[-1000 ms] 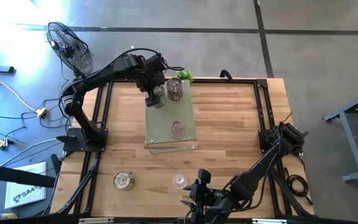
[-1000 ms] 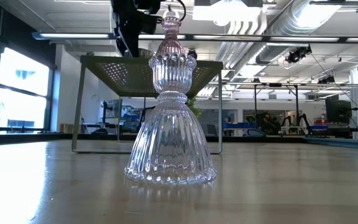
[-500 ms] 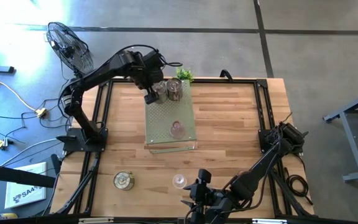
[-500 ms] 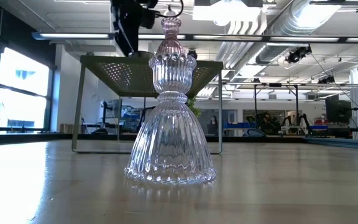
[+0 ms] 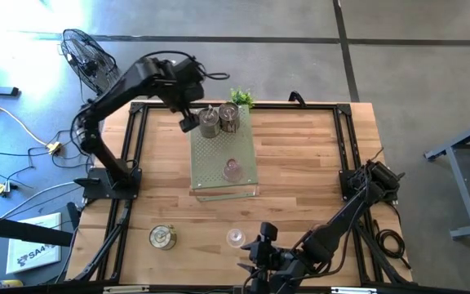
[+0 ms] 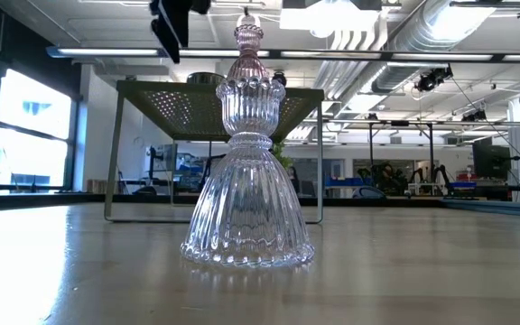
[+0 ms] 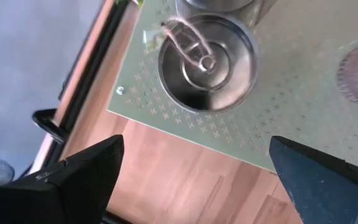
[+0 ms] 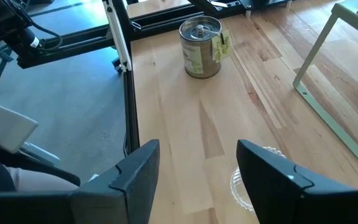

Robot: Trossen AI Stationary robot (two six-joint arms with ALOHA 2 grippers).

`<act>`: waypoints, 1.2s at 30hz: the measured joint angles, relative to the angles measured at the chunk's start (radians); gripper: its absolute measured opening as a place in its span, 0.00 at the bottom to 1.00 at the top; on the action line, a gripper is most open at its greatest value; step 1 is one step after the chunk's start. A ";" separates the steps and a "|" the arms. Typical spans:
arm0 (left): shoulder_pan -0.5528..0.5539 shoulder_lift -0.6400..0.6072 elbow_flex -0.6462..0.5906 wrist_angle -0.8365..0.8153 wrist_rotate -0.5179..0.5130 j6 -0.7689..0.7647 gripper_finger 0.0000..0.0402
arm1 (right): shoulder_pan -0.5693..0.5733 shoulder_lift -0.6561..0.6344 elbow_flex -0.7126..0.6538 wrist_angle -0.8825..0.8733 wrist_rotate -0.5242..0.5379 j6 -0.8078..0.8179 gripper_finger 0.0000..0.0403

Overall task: Pick & Place candle stick holders
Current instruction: Put the transparent candle holder on the shelf

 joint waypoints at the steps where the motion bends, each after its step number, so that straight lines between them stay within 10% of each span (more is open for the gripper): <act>1: 0.000 -0.013 0.006 -0.002 0.001 0.000 0.98 | 0.001 0.000 0.000 0.000 0.000 0.000 0.52; 13: -0.024 -0.201 0.010 -0.002 0.265 -0.008 0.98 | 0.017 0.000 0.000 0.001 0.006 0.001 0.52; 22: -0.221 -0.313 -0.032 0.022 0.283 -0.061 0.98 | 0.035 0.000 0.000 -0.041 0.021 0.055 0.52; 36: -0.635 -0.534 -0.620 0.605 0.235 -0.140 0.98 | 0.057 0.000 0.000 -0.045 0.047 0.061 0.52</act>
